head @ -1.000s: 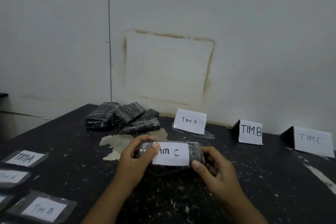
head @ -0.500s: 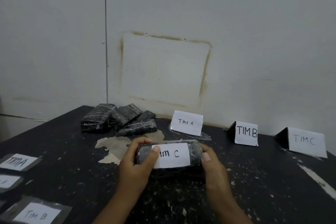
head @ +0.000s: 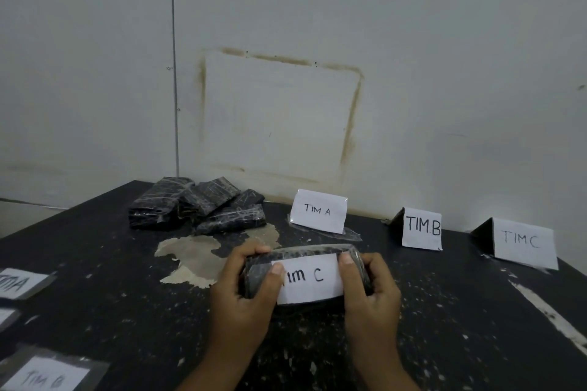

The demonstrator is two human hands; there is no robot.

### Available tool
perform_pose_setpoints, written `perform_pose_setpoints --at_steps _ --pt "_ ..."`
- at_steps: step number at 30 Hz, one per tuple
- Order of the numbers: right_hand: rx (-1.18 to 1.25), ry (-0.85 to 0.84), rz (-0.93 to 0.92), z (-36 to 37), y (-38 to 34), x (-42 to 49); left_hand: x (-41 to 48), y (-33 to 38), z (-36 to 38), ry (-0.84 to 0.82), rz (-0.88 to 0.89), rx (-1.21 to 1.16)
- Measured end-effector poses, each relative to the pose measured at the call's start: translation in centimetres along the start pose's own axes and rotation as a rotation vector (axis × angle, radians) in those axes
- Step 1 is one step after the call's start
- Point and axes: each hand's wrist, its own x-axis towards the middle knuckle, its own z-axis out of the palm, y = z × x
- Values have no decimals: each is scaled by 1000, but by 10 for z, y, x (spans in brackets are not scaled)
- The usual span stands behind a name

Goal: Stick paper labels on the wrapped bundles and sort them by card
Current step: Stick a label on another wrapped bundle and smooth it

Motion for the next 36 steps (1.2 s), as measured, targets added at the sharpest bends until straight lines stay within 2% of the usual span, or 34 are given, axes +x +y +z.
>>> perform_pose_setpoints --at_steps 9,12,16,19,26,29,33,36 --pt "107 149 155 3 -1 7 -5 -5 5 -8 2 29" --pt "91 104 230 -1 1 10 -4 -9 3 -20 -16 41" --pt "160 -37 391 -4 0 10 1 -7 1 -45 -40 14" --pt "46 -122 313 -5 -5 7 3 -7 -1 -51 -49 7" --pt "181 -12 350 -2 6 10 3 -10 -2 -78 -104 -4" --pt "50 -52 275 -5 6 11 4 -11 -2 -114 -155 3" --pt "-224 -224 202 -9 0 7 8 -11 -5 -148 -217 27" --pt "-384 -236 163 -12 1 6 10 -12 -13 -242 -284 -1"
